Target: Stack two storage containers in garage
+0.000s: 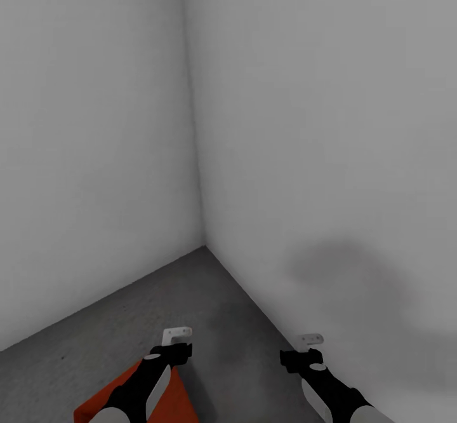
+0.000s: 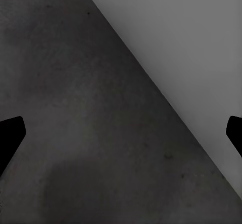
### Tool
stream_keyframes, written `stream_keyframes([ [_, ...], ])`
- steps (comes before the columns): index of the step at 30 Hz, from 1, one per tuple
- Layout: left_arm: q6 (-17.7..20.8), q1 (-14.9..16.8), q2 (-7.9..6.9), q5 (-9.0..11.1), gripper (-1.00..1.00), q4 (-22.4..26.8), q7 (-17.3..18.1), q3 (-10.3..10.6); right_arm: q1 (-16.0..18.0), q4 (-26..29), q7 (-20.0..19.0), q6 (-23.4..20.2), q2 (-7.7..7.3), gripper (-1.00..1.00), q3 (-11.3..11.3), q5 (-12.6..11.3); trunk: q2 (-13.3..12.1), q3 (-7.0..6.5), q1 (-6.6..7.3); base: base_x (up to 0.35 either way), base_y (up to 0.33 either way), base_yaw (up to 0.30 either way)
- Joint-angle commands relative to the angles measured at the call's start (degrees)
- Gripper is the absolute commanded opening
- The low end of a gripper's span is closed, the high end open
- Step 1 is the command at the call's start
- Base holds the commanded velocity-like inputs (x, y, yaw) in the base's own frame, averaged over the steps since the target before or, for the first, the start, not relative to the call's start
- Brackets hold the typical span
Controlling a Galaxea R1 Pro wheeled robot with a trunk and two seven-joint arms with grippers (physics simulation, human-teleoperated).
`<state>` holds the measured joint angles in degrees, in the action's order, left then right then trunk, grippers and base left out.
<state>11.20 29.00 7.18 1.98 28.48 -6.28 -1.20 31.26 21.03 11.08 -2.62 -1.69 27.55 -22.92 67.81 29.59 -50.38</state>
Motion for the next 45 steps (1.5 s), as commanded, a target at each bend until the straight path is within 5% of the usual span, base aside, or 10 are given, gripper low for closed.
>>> stream_keyframes([
  [1, 0.3, 0.0, 0.03, 0.2, 1.00, 0.1, -0.1, -0.1, 0.0, 0.2, 0.4, -0.3, -0.07, 1.00, 0.5, -0.4, 0.0, 0.06, 0.00, 0.000, 0.000, 0.000],
  [22, 0.0, 0.0, -0.04, 0.2, 1.00, -3.3, -0.1, -0.1, 0.0, -2.3, 0.3, -0.3, 0.13, 1.00, 0.7, -0.8, 0.0, -0.51, 0.00, 0.000, 0.000, 0.000],
  [29, -8.9, 0.0, -0.49, 0.2, 1.00, -14.3, -0.3, -0.2, 0.0, -12.2, 0.1, 0.5, 1.70, 1.00, 0.7, -1.1, 0.0, -0.52, 0.00, 0.000, 0.000, 0.000],
  [33, -10.4, 0.0, -0.56, 0.3, 1.00, -16.9, -0.4, -0.2, 0.0, -16.8, 0.1, 1.5, 2.61, 1.00, 0.7, -1.3, 0.0, -0.52, 0.00, 0.000, 0.000, 0.000],
  [45, -11.0, 0.0, -1.46, 5.5, 1.00, -21.8, -0.2, -0.1, -3.3, -21.9, 0.1, 5.6, 2.97, 1.00, 0.5, -1.4, 0.0, -0.52, 0.00, 0.000, 0.000, 0.000],
])
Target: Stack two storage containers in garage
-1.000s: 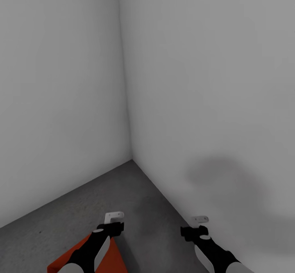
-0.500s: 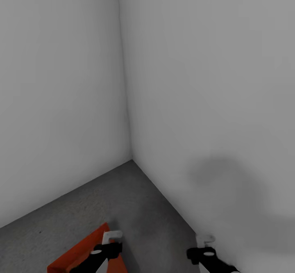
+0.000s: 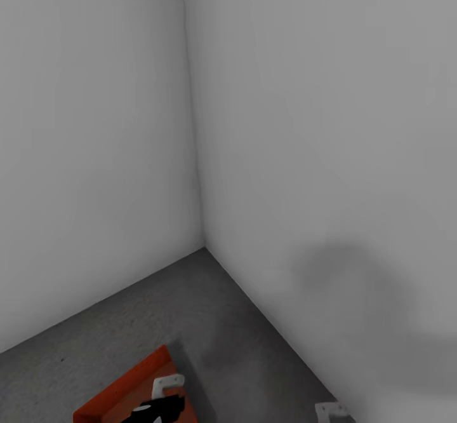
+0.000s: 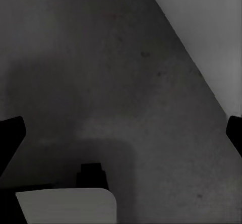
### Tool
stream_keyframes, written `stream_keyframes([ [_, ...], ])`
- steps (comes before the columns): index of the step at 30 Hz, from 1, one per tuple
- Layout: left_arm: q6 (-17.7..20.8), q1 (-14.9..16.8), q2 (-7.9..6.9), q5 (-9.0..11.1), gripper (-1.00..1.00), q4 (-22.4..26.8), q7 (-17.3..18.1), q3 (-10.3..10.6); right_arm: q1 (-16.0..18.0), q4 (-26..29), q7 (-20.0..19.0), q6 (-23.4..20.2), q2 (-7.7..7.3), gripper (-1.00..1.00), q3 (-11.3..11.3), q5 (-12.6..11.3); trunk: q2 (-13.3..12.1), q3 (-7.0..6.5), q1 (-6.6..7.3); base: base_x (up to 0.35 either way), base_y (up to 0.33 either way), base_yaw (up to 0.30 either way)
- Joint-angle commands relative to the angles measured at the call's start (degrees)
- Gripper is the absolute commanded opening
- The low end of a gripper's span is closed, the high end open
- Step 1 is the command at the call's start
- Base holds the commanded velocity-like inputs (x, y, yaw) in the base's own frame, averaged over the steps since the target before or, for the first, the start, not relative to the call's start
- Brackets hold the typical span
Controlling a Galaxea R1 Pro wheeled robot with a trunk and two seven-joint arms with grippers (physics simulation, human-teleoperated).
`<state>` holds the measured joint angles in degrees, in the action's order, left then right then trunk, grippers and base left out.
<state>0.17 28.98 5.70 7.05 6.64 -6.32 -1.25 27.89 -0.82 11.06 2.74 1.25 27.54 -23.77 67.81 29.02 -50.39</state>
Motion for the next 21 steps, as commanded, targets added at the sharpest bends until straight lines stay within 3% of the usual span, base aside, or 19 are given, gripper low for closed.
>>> stream_keyframes([
  [1, 0.0, 0.0, -0.02, 0.5, 1.00, -0.1, -0.1, -0.1, -0.1, -0.1, 0.1, 0.3, 0.04, 1.00, 0.5, -0.6, 0.0, 0.05, 0.00, 0.000, 0.000, 0.000],
  [9, 0.0, 0.0, -0.81, 0.9, 1.00, -0.9, -0.2, -0.1, -0.7, -0.2, 0.1, 0.1, 0.06, 1.00, 0.5, -0.7, 0.0, -0.07, 0.00, 0.000, 0.000, -0.040],
  [21, 0.0, 0.0, -2.33, 0.9, 1.00, -3.5, -0.1, -0.1, -0.7, -0.5, 0.1, -0.3, 0.05, 1.00, 0.4, -0.7, 0.0, -0.72, 0.00, 0.000, 0.000, -0.218],
])
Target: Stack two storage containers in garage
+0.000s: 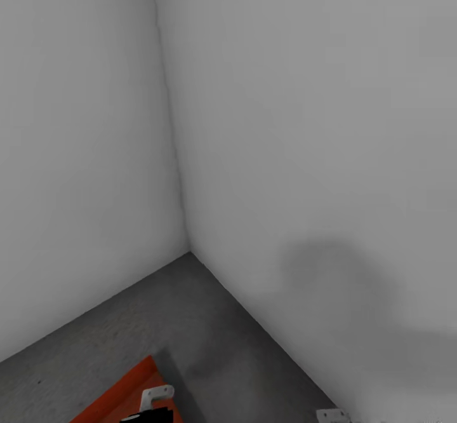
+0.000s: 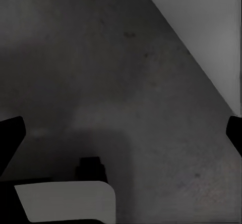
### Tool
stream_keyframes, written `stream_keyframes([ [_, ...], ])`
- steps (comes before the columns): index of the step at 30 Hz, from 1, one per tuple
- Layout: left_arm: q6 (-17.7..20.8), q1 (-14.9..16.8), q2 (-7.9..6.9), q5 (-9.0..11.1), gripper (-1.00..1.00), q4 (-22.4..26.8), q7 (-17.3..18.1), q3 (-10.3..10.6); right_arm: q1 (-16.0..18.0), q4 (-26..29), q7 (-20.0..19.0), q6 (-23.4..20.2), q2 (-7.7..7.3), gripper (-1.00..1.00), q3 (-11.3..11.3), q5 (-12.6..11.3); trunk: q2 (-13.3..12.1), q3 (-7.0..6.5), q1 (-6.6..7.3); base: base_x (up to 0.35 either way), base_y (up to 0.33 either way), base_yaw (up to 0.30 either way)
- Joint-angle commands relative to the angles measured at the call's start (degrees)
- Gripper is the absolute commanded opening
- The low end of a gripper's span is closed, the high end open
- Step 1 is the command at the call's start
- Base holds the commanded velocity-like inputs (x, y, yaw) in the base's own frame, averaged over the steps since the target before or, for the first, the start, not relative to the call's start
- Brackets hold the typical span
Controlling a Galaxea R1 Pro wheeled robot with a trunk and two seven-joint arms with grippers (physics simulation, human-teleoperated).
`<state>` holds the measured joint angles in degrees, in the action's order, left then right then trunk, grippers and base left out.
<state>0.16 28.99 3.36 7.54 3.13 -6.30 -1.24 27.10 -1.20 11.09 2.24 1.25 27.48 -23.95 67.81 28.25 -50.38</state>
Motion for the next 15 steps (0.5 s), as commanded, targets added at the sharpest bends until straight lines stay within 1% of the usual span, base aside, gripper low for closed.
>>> stream_keyframes([
  [1, 0.0, 0.0, -0.03, 0.5, 1.00, 0.0, -0.1, -0.1, 0.1, -0.2, 0.1, 0.2, 0.05, 1.00, 0.5, -0.6, 0.0, 0.00, 0.00, 0.000, 0.000, -0.238],
  [11, 0.1, 0.0, -0.19, 0.5, 1.00, -2.1, -0.1, 0.0, 0.0, -0.5, 0.1, 0.1, -0.02, 1.00, 0.3, -0.6, 0.0, -0.55, 0.00, 0.000, 0.000, -0.239],
  [15, 0.1, 0.0, -0.97, 0.5, 1.00, -2.6, -0.1, 0.0, 0.0, -0.5, 0.1, 0.1, -0.07, 1.00, 0.2, -0.7, 0.0, -0.77, 0.00, 0.000, 0.000, -0.240],
])
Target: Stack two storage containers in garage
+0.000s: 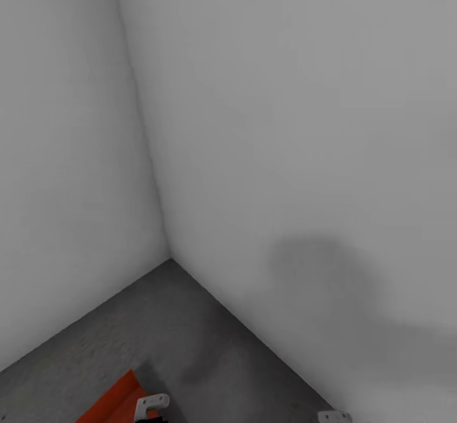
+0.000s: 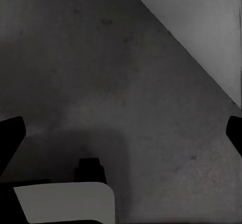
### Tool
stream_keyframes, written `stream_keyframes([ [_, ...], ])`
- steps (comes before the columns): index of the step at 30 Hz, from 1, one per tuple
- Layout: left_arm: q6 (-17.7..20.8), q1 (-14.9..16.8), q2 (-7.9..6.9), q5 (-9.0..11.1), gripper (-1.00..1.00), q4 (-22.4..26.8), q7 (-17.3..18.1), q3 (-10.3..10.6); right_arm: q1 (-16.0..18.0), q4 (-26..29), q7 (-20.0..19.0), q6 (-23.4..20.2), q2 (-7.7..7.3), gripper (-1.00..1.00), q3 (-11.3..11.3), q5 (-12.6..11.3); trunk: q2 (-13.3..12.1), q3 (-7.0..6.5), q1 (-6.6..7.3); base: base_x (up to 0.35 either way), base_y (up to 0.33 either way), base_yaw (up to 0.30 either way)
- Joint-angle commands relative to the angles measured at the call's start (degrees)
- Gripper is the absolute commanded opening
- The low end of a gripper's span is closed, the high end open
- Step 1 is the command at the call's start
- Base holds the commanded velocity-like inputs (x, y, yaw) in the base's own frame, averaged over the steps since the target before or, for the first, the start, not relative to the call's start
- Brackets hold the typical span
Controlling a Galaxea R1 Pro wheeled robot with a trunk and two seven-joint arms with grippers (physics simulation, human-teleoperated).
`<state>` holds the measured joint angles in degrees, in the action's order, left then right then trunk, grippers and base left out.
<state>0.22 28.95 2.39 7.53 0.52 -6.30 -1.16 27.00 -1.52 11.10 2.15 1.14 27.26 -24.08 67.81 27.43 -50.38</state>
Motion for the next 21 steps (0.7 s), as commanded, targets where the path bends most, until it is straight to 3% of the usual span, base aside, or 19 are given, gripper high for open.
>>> stream_keyframes([
  [1, 0.0, 0.0, -0.09, 0.5, 1.00, 0.0, -0.1, -0.1, 0.1, -0.2, 0.1, 0.2, 0.02, 1.00, 0.5, -0.6, 0.0, 0.00, 0.00, 0.000, 0.000, -0.243],
  [8, 0.0, -0.7, -0.74, 0.5, 1.00, -0.1, -0.1, -0.1, -2.4, -0.1, 0.1, 0.4, -0.25, 1.00, 0.4, -3.9, 0.0, -0.27, 0.00, 0.000, 0.000, -0.257],
  [21, -0.6, -3.8, -0.75, 0.5, 1.00, -0.1, 0.0, -0.1, -2.7, -0.1, 0.1, 0.5, -0.26, 1.00, 0.4, -4.5, 0.0, -0.34, 0.00, 0.000, 0.000, -0.273],
])
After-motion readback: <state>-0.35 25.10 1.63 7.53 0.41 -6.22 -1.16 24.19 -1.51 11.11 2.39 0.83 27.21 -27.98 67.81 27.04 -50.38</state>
